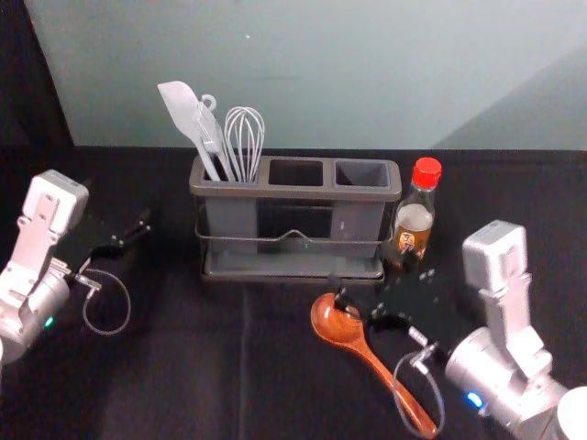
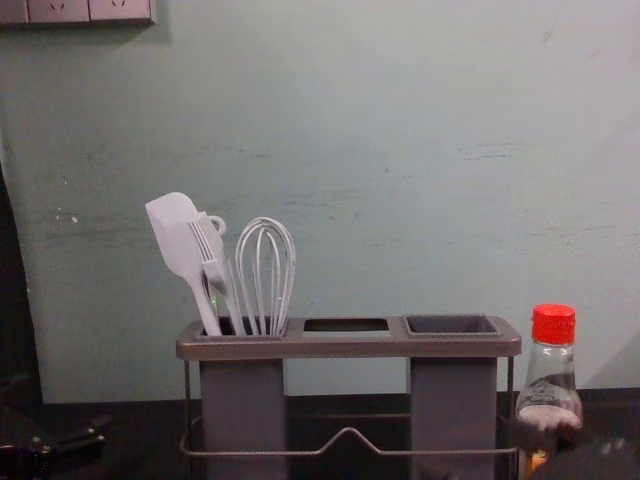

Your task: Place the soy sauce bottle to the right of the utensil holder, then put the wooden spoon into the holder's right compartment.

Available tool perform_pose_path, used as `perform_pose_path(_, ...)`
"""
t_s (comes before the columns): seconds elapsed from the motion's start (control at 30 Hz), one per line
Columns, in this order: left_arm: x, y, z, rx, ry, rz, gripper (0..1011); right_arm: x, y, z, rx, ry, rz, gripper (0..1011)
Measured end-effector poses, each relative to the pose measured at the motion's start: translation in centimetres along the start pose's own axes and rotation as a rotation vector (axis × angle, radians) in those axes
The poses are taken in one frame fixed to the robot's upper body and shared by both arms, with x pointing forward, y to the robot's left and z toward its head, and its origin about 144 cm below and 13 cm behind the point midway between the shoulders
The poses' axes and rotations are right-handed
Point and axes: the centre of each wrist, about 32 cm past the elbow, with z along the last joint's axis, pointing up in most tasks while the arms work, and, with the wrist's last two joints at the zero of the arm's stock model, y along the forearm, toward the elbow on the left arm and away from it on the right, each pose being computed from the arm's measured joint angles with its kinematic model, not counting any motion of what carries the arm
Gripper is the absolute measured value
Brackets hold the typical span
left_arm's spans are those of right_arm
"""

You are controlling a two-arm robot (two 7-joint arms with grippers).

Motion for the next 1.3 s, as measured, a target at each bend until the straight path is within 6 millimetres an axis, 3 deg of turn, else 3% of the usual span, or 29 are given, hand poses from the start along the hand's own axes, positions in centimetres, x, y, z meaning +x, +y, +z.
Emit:
perform_pose_path(0.27,0.0,0.0,0.0,0.000,0.000,0.000,1000,-0.8,1.0,-1.8,-0.053,0.020,0.051,1000)
perform_pose_path(1.03,0.0,0.0,0.0,0.000,0.000,0.000,1000,-0.5,1.0,-1.7,-0.059,0.011,0.048,1000)
perform_pose_path(1.3,0.0,0.0,0.0,0.000,0.000,0.000,1000,-1.1,1.8,1.0,-0.205,-0.015,0.046,1000)
